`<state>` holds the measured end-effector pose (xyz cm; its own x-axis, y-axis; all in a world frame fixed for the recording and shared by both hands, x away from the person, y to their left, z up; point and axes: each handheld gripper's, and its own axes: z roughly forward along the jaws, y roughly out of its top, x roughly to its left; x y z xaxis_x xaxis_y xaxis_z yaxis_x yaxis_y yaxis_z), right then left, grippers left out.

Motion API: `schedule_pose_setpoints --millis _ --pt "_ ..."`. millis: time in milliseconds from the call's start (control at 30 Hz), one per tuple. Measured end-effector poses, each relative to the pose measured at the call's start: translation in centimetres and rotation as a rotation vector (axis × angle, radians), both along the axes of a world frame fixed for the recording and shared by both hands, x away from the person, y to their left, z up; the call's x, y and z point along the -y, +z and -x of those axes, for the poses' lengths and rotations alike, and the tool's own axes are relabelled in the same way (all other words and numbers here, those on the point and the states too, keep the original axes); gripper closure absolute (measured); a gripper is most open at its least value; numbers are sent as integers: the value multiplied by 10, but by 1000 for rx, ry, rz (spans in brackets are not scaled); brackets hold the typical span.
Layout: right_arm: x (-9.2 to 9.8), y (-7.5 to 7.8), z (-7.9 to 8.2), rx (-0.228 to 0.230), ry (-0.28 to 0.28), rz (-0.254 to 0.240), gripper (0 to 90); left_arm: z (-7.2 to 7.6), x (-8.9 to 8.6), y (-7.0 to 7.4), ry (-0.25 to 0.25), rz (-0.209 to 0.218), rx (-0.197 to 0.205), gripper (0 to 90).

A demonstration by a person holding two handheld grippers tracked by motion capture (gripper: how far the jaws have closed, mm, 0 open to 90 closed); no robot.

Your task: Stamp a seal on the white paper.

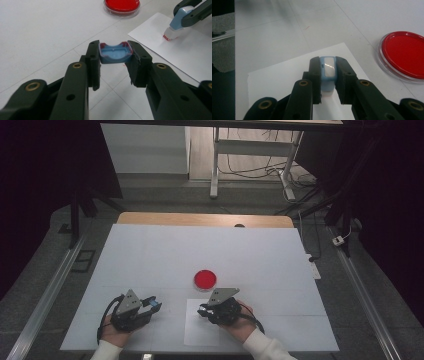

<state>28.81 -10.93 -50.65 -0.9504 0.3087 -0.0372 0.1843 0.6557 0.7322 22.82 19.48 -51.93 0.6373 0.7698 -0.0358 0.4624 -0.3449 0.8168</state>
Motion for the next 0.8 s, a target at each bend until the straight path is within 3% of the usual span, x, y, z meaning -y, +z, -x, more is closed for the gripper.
schedule_pose_setpoints --millis 433,800 --pt "-5 2 1 -7 -17 60 755 0 1 0 -2 -4 -2 646" --pt "-3 -1 2 -11 -33 41 757 1 2 0 -3 -6 -1 646"
